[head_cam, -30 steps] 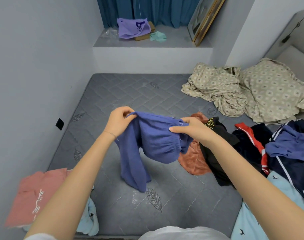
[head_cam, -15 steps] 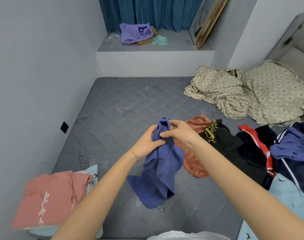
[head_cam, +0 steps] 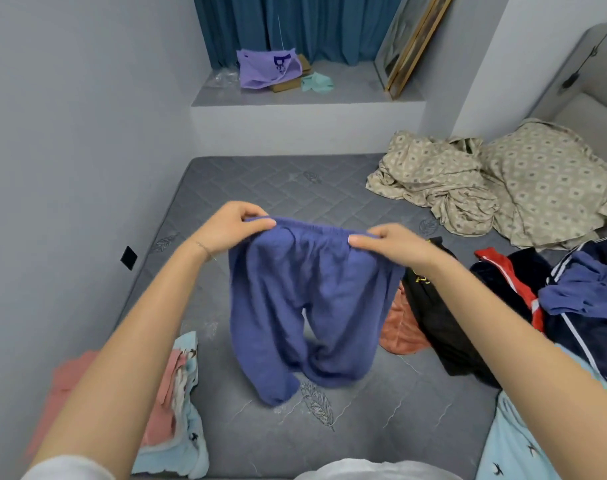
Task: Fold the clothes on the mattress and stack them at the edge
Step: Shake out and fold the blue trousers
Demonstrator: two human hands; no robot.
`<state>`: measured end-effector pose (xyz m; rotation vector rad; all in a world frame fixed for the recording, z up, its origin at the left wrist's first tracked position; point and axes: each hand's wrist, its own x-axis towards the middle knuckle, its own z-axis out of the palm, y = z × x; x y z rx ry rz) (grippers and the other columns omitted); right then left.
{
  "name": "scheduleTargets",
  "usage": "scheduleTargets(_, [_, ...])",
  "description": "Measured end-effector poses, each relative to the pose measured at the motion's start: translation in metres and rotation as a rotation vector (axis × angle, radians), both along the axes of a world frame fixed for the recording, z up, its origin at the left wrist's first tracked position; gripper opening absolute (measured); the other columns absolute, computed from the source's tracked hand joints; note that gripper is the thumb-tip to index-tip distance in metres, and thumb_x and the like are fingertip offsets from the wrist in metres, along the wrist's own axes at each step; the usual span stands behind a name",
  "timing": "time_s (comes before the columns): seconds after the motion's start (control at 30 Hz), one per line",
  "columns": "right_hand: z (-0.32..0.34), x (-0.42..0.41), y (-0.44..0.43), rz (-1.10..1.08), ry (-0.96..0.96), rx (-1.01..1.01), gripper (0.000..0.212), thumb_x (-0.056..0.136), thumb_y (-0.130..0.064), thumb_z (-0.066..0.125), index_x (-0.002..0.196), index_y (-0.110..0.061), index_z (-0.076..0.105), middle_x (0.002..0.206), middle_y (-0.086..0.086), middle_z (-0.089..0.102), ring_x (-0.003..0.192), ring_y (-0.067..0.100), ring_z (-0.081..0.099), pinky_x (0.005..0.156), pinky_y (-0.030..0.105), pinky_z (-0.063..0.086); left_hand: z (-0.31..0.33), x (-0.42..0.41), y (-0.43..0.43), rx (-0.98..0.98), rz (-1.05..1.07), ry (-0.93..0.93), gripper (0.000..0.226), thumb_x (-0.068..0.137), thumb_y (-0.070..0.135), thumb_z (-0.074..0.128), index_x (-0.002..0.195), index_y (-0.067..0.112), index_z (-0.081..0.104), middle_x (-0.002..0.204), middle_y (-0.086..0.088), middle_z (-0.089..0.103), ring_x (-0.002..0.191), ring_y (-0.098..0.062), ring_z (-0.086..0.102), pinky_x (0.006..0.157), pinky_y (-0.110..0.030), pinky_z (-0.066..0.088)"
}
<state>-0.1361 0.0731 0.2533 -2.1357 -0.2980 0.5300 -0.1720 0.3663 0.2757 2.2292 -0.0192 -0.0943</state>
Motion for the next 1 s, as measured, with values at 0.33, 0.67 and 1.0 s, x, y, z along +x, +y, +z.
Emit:
scheduleTargets(0.33, [0.088,0.029,0.024,-0.358,0.045,0.762,0.025,0.084,-0.033,0.07,0.069,-0.014,0.078,0.088,0.005,0.076,0.083,0.015,0.072,0.066,0.022,0.055,0.058,0.015,-0.002,-0.596,0.162,-0.287,0.031,0.095,0.028,0.056,0.068,0.025,0.071,0.073,0.011,0.068,0.071,-0.003,0.06,0.069,-0.018,0.049])
scheduleTargets(0.67, [0.021,0.004,0.047,-0.541,0.236,0.394,0.037,0.09,-0.038,0.063,0.088,-0.002,0.069,0.087,0.01,0.069,0.077,0.021,0.063,0.073,0.031,0.048,-0.015,0.003,-0.045,-0.59,0.373,-0.095,0.023,0.093,0.016,0.057,0.073,0.018,0.068,0.072,0.002,0.062,0.068,-0.008,0.055,0.066,-0.021,0.049])
scheduleTargets(1.0, [0.016,-0.014,0.069,-0.43,0.495,0.72,0.033,0.104,-0.025,0.037,0.1,-0.001,0.059,0.088,0.013,0.066,0.073,0.019,0.065,0.057,0.023,0.054,-0.039,-0.02,-0.09,-0.394,0.044,-0.125,0.031,0.091,0.019,0.064,0.12,0.02,0.055,0.121,0.006,0.06,0.107,0.003,0.056,0.09,-0.009,0.042])
